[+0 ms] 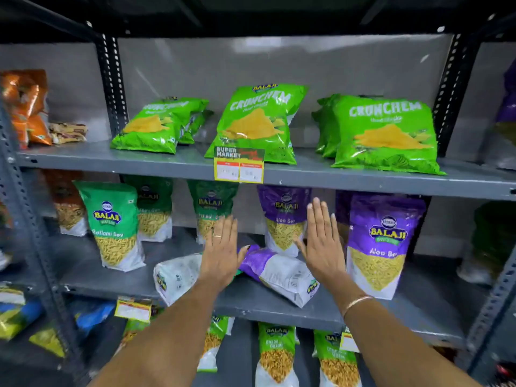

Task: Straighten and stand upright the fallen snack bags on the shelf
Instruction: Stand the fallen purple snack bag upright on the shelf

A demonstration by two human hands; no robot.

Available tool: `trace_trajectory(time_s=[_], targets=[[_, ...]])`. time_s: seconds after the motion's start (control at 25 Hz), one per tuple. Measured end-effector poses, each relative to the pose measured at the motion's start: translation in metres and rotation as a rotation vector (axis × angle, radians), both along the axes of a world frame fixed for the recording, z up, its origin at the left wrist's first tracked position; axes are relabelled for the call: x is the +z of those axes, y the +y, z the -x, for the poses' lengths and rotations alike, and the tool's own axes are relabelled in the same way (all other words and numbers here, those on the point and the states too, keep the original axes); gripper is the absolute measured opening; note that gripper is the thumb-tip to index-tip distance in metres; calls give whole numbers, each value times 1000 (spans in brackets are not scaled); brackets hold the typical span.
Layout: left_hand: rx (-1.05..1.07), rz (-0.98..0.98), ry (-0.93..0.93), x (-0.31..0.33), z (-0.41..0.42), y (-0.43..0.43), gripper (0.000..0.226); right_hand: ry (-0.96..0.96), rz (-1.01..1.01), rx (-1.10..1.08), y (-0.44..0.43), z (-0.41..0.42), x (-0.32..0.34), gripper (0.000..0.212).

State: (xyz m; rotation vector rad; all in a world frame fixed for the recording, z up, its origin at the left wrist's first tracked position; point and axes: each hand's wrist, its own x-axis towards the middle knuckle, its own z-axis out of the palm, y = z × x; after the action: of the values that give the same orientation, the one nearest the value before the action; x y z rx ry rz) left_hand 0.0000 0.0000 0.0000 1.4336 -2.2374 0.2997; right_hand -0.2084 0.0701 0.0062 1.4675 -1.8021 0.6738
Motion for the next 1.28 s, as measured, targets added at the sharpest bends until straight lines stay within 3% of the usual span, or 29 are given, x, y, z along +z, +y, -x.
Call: trace_trajectory(time_s=[0.12, 0.24, 0.32, 0.36, 0.48, 0.6, 0.72, 0.92, 0.96, 1.04, 1.12, 1.2, 1.28], targets=[[46, -596, 341, -23, 17, -35, 57, -222, -241, -45, -25, 7, -24, 69], [106, -1313, 746, -44, 31, -69, 73, -653, -639, -163, -62, 31, -39, 51], [122, -1596, 1017, -58, 44, -88, 82, -818, -746, -237, -85, 50, -50, 57], [120, -1644, 1074, -66, 50, -98, 79, -870, -792, -253, -93, 59, -58, 62], [68, -1714, 1173, -80, 62, -116, 42, -1040, -889, -212, -96, 65, -66, 48], [25, -1758, 1253, -81, 64, -126, 39, -1138, -963, -167, -95, 72, -55, 58], [-2, -1727, 1372, -63, 64, -123, 30, -1222, -1026, -114, -87, 79, -49, 52], [-128, -1595, 1234, -12, 69, -123, 17, -1410, -1103, 1, -80, 78, -51, 42], [-174, -1572, 1178, -1, 70, -121, 15, -1402, -1084, 18, -81, 76, -52, 39], [-245, -1498, 1074, 14, 76, -120, 41, -1377, -971, 64, -80, 70, -52, 42], [-288, -1408, 1045, 24, 88, -120, 57, -1424, -780, 96, -84, 67, -60, 67], [-326, -1330, 1052, 24, 98, -122, 42, -1436, -581, 99, -94, 72, -79, 103], [-364, -1313, 1058, 13, 106, -128, 19, -1404, -460, 63, -97, 69, -89, 99]])
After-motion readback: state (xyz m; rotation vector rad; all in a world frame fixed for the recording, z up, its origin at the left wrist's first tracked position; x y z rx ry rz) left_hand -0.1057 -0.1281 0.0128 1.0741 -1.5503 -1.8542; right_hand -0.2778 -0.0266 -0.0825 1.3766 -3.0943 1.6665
